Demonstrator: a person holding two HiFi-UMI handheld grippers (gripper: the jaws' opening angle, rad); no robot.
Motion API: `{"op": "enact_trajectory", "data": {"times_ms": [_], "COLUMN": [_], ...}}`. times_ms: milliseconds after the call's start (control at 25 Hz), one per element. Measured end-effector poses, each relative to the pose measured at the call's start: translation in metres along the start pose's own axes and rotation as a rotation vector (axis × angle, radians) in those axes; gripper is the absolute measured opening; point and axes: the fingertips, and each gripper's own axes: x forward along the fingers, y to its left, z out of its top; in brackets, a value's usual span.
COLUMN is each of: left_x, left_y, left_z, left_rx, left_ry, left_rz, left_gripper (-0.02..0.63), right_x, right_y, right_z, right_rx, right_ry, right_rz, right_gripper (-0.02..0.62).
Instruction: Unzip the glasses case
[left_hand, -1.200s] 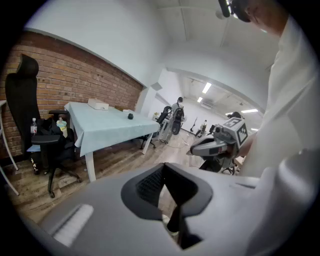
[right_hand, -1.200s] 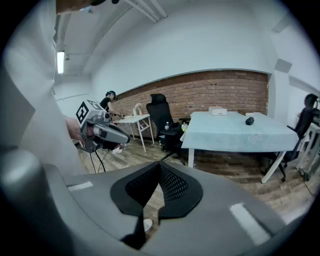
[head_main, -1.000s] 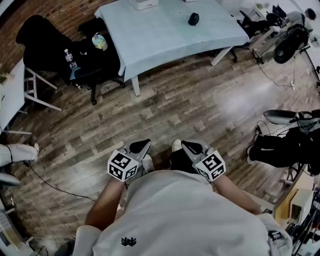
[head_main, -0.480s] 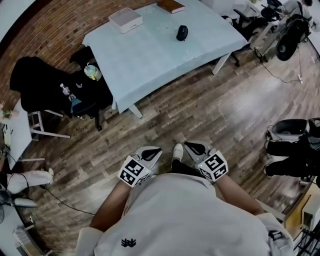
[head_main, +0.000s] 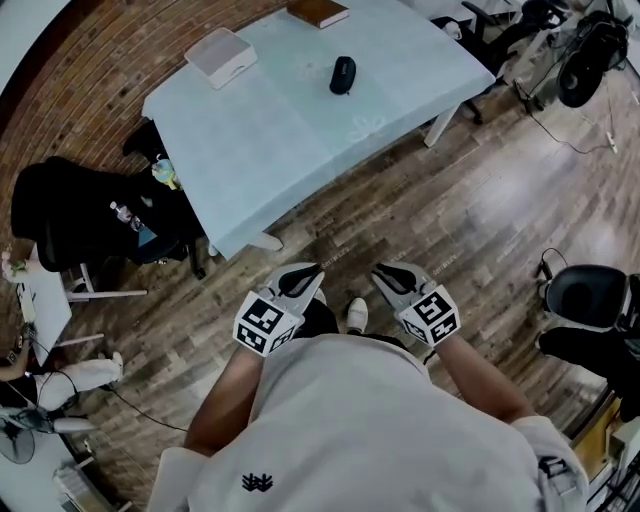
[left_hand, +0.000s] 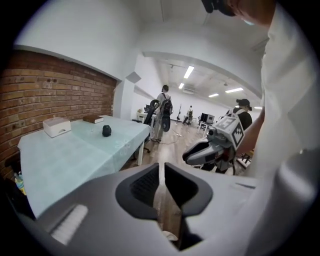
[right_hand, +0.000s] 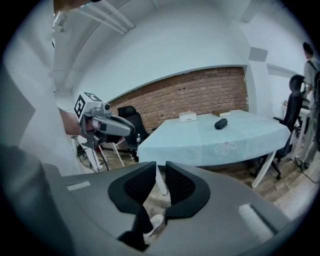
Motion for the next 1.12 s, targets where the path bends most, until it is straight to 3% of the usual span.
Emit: {"op": "enact_trajectory", "data": {"times_ms": [320,680,840,1120], "left_x": [0.073,0.161,0.194,0.241], "left_y": [0.106,0.25,0.31,0.364], "left_z": [0.052,0.139,0.149,0.157], "left_rx": [-0.094,0.002,0.034,0.034], "left_ry": [-0.085,-0.098,-0.055,0.007], "left_rz": [-0.043,-0.122,-0.094,-0.064], "left_gripper": [0.114,0.117,0.114,0.057], "right_x": [0.05,0.13,0.171,0.229], "right_y": [-0.099,-0.208,-0.247,-0.31], "right_z": [0.036,0.09,0.109,0.131], "right_rx": [-0.01,0.013,0.013,0.012], "right_ry": [0.034,0.117,0.126,0.16], "right_rz": [-0.077,-0.17,-0.201,-0.199], "right_gripper": [0.037,0.037,0.037,0.037]}}
